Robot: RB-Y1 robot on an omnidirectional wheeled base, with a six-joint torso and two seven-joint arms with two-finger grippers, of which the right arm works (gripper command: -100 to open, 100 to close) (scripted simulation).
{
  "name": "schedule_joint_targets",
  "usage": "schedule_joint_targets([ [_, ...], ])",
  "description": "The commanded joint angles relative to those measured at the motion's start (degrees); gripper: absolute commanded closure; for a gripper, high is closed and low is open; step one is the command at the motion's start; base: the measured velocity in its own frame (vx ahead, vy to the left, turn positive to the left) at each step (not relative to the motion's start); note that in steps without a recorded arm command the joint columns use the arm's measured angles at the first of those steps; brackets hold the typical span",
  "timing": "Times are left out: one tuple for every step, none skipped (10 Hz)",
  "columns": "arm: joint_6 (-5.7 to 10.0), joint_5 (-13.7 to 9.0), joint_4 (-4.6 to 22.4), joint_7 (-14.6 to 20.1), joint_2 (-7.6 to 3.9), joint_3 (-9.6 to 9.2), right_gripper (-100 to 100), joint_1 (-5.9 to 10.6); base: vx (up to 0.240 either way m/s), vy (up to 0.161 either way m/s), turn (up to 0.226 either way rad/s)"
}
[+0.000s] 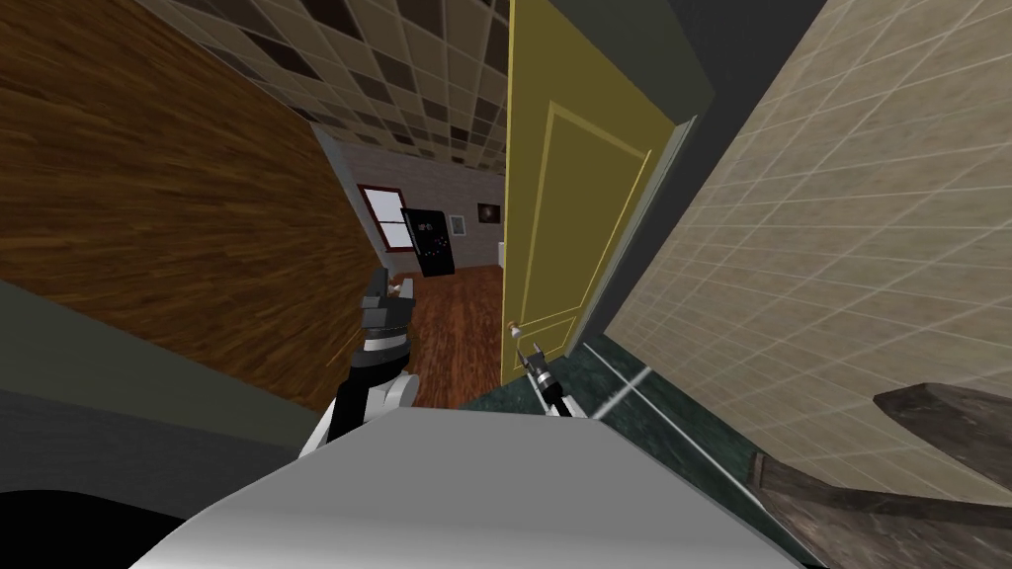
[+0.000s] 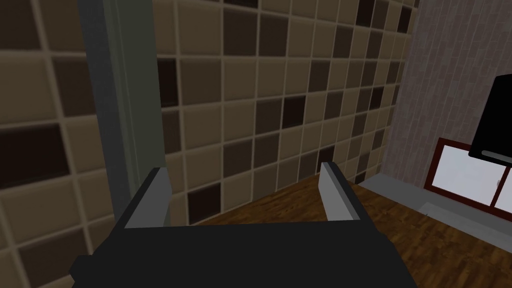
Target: Push the door open
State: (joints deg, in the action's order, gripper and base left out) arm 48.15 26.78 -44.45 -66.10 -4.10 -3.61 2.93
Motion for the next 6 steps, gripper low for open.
schedule_joint_targets([
  [0.07, -0.1, 0.2, -0.3, 0.16, 0.19, -100, 0.0, 0.186, 0.082, 0.037],
  [0.1, -0.1, 0.4, -0.6, 0.33, 0.31, -100, -0.03, 0.184, 0.094, 0.024],
  [0.13, -0.2, 0.5, -0.8, 0.55, 0.43, -100, -0.06, 0.189, 0.079, 0.024],
  [0.16, -0.3, 0.6, -0.9, 0.78, 0.53, -100, -0.08, 0.192, 0.086, 0.027],
  [0.18, -0.3, 0.7, -1.1, 1.0, 0.61, -100, -0.1, 0.173, 0.075, 0.016],
  [0.14, -0.3, 0.5, -0.9, 0.85, 0.54, -100, -0.13, 0.073, 0.03, 0.001],
])
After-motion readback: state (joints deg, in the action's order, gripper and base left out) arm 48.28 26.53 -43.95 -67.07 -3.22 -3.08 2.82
